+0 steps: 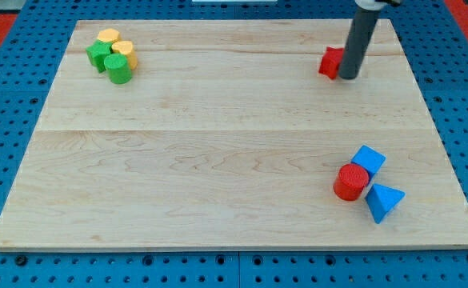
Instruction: Move your arm to the bottom right
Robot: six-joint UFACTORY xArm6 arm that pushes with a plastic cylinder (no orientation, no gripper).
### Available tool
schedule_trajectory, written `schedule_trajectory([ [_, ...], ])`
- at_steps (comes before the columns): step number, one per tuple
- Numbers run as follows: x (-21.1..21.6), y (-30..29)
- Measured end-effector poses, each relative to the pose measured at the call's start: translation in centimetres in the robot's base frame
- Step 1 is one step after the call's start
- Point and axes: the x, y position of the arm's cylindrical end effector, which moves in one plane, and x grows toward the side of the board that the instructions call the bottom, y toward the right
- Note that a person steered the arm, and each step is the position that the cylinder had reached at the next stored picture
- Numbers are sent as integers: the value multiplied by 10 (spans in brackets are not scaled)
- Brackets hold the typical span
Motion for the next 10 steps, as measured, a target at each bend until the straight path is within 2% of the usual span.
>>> schedule_trajectory([
  [1,-28,-20],
  [2,-24,-15],
  [3,45,52],
  [4,71,131],
  [5,91,154],
  [7,144,146],
  [10,195,85],
])
